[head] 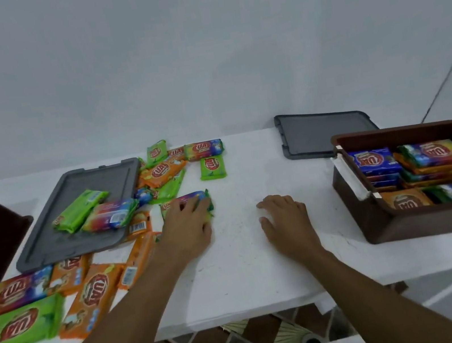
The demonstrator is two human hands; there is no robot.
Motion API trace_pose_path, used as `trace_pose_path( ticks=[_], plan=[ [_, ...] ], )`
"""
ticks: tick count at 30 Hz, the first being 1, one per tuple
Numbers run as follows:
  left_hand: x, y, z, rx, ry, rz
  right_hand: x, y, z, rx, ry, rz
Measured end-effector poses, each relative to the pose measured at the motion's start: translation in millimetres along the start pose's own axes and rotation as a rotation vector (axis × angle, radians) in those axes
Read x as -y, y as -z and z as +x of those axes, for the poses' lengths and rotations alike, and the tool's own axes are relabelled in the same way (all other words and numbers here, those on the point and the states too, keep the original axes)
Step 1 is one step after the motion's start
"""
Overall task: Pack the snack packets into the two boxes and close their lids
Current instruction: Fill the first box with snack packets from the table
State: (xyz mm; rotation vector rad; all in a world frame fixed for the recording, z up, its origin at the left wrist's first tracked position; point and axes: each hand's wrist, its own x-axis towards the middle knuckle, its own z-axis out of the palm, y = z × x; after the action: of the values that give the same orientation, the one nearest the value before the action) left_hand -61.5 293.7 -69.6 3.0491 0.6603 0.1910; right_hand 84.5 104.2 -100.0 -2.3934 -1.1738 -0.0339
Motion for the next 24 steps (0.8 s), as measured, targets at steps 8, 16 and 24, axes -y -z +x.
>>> trace_pose_path(
  ticks=[8,16,24],
  plan=[
    [-15,-3,-16,-0.029,-0.094,-0.356,-7,7,0,0.038,-0.003,0.068],
    [1,-14,-19,-0.087,0.120,-0.375,3,11,10,0.261,0.207,-0.176],
    [-3,-7,-13,-0.017,0.114,-0.387,-7,13,-3,0.006,0.030,-0.022]
  ],
)
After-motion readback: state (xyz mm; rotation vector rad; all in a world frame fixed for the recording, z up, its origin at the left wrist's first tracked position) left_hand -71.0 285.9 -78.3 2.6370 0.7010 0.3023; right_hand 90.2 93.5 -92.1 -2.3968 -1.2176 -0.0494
